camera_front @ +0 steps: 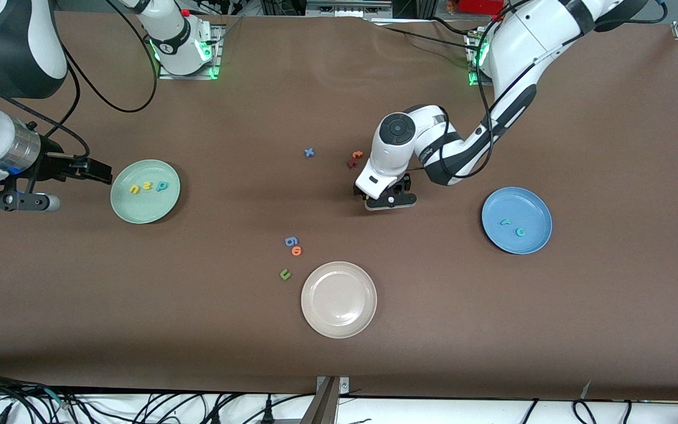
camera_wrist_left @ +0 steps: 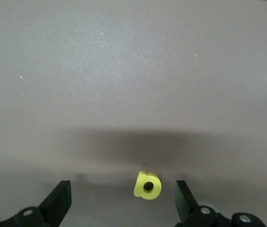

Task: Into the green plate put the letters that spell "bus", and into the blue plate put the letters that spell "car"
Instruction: 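Grasp the yellow b letter with the left gripper, then lower the yellow b into the blue plate and open the left gripper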

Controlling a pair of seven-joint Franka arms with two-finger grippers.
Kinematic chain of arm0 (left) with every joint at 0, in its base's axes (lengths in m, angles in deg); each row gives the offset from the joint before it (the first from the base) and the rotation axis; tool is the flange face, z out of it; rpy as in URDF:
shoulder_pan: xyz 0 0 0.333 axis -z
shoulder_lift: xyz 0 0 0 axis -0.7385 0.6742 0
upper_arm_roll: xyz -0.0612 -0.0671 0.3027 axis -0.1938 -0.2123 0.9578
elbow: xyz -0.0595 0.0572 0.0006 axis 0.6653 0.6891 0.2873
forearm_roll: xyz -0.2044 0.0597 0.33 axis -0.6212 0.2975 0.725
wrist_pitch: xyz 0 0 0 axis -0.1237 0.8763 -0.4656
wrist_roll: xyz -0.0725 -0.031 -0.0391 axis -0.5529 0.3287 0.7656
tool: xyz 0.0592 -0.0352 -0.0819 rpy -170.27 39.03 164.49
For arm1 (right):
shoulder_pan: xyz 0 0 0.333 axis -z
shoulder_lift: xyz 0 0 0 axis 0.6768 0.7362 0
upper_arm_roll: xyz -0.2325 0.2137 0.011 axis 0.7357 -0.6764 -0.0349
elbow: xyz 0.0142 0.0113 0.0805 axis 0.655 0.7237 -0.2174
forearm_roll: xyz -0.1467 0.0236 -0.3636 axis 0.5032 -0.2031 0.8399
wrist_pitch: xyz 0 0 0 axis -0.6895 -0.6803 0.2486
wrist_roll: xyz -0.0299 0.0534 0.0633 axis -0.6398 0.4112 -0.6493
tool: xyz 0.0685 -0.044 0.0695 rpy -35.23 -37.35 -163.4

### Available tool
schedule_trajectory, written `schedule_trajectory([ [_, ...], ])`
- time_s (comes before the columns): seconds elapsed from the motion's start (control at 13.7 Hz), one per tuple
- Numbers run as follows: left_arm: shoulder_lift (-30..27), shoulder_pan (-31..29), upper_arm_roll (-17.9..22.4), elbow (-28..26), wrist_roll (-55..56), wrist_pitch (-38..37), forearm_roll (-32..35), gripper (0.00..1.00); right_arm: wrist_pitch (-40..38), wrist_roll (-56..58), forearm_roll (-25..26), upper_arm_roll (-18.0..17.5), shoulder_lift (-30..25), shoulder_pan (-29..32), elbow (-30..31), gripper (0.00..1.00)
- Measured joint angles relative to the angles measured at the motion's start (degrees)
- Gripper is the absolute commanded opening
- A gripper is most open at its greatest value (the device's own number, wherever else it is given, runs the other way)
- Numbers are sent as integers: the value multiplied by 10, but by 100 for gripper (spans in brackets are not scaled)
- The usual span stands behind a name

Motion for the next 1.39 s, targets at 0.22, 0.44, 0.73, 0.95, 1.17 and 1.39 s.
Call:
schedule_trajectory([
  [0.22,17,4,0,2,28,5,17,84,0,0,0,0,0,0,0,100],
  [0.44,24,22,8,8,53,6,17,64,0,0,0,0,0,0,0,100],
  [0.73,25,38,19,14,64,6,17,35,0,-1,0,0,0,0,0,100],
  [0.95,25,38,21,18,65,6,17,21,0,-1,0,1,0,0,0,100],
  [1.17,25,38,21,21,65,6,17,11,0,-1,0,1,0,0,0,100],
  [1.39,25,37,24,25,66,4,17,5,0,-1,0,1,0,0,1,100],
])
